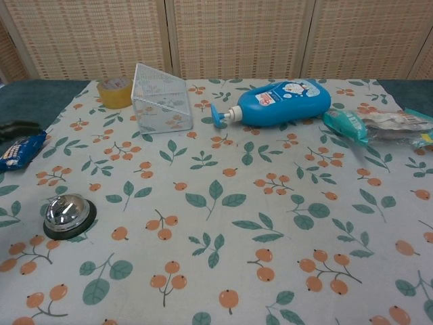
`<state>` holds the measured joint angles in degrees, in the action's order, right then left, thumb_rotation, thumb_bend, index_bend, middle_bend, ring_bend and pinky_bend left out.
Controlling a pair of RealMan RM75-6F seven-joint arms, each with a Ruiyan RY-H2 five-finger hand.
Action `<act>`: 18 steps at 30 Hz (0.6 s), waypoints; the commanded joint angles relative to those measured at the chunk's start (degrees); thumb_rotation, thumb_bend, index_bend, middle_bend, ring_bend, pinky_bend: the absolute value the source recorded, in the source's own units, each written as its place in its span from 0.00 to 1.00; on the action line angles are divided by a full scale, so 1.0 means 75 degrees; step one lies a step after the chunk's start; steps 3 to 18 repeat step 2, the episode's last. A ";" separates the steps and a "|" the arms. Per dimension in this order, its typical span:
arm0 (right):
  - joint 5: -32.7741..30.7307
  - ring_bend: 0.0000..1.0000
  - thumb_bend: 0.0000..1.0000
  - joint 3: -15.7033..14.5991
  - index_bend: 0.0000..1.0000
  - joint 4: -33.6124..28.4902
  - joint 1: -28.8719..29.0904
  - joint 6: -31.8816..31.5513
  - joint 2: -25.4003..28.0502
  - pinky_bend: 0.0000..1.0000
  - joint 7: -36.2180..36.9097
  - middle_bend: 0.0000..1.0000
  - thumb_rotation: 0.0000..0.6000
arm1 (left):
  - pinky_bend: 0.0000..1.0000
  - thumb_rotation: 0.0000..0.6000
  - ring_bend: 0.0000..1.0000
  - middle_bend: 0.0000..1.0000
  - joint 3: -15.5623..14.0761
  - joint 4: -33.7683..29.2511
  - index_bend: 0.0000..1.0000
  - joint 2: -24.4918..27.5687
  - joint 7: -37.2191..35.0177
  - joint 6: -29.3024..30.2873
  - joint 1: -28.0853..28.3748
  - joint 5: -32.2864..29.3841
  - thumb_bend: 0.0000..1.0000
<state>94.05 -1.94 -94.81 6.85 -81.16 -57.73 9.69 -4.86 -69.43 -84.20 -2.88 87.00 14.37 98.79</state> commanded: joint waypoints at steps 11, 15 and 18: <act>0.0047 0.00 0.18 -0.0037 0.04 -0.0004 0.0013 0.0030 -0.0025 0.00 -0.0073 0.00 1.00 | 0.16 1.00 0.01 0.00 0.0031 -0.0403 0.00 0.0704 0.0392 0.0127 -0.0475 -0.0523 1.00; 0.0047 0.00 0.18 -0.0037 0.04 -0.0004 0.0013 0.0030 -0.0025 0.00 -0.0073 0.00 1.00 | 0.16 1.00 0.01 0.00 0.0031 -0.0403 0.00 0.0704 0.0392 0.0127 -0.0475 -0.0523 1.00; 0.0047 0.00 0.18 -0.0037 0.04 -0.0004 0.0013 0.0030 -0.0025 0.00 -0.0073 0.00 1.00 | 0.16 1.00 0.01 0.00 0.0031 -0.0403 0.00 0.0704 0.0392 0.0127 -0.0475 -0.0523 1.00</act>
